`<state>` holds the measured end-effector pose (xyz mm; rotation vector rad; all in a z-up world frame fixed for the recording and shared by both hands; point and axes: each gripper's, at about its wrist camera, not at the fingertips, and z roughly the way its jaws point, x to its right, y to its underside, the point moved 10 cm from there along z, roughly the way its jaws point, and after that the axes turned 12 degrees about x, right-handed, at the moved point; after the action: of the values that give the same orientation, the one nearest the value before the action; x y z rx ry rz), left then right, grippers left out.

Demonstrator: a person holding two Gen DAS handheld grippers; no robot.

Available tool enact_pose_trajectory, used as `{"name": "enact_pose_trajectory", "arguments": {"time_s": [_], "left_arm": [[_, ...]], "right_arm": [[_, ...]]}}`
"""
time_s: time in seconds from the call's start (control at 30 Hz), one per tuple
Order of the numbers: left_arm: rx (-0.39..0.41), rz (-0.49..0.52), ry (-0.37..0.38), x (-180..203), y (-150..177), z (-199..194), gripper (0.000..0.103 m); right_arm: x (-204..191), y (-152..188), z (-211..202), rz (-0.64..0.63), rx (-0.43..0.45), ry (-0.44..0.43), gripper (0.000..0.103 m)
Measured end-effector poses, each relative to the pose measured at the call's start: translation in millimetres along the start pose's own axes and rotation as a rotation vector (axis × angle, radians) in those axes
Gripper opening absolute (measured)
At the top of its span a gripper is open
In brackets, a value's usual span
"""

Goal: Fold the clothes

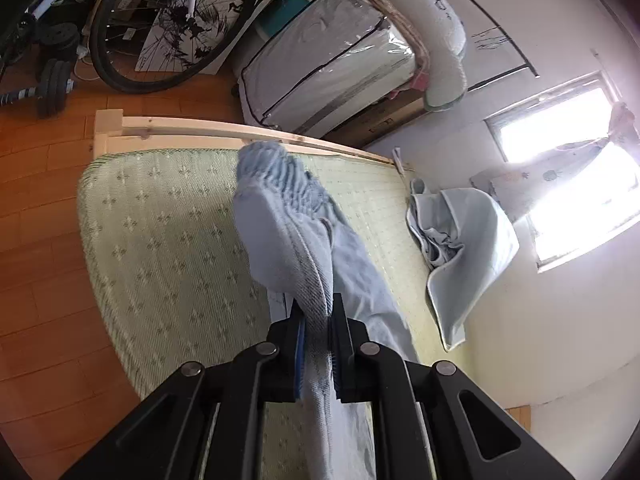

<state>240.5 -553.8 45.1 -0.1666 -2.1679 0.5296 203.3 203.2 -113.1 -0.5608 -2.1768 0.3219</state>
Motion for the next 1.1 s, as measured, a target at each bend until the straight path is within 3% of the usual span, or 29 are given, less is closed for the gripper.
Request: {"name": "enact_pose_trajectory", "arguments": {"time_s": [0.2,0.4,0.53,0.6,0.73,0.87,1.1], "left_arm": [[0.020,-0.075,0.016,-26.3,8.7,-53.8,0.009],[0.034,-0.156,0.035,-52.7,4.5,-113.2,0.009],[0.055,-0.211,0.053,-58.6,-6.0,-149.2,0.009],[0.049,-0.222,0.036,-56.7,-10.3,-149.3,0.009],[0.030,-0.229,-0.018,-47.3,-14.8,-117.7,0.009],[0.016,-0.232,-0.058,-33.3,-14.5,-79.3,0.009],[-0.014,-0.212,-0.117,-3.3,-6.6,-18.7,0.009]], "right_arm": [[13.3,3.9,-38.6,0.011,-0.002,0.006,0.009],[4.9,9.7,-95.9,0.003,-0.018,-0.085,0.009],[34.6,-2.5,-134.2,0.028,0.003,-0.075,0.009],[56.5,-17.2,-135.4,0.018,0.023,-0.054,0.009],[92.1,-54.0,-106.4,-0.080,0.054,-0.032,0.009],[129.7,-86.2,-43.2,-0.142,0.056,-0.021,0.009],[188.8,-111.7,64.0,-0.131,0.021,-0.027,0.009]]}}
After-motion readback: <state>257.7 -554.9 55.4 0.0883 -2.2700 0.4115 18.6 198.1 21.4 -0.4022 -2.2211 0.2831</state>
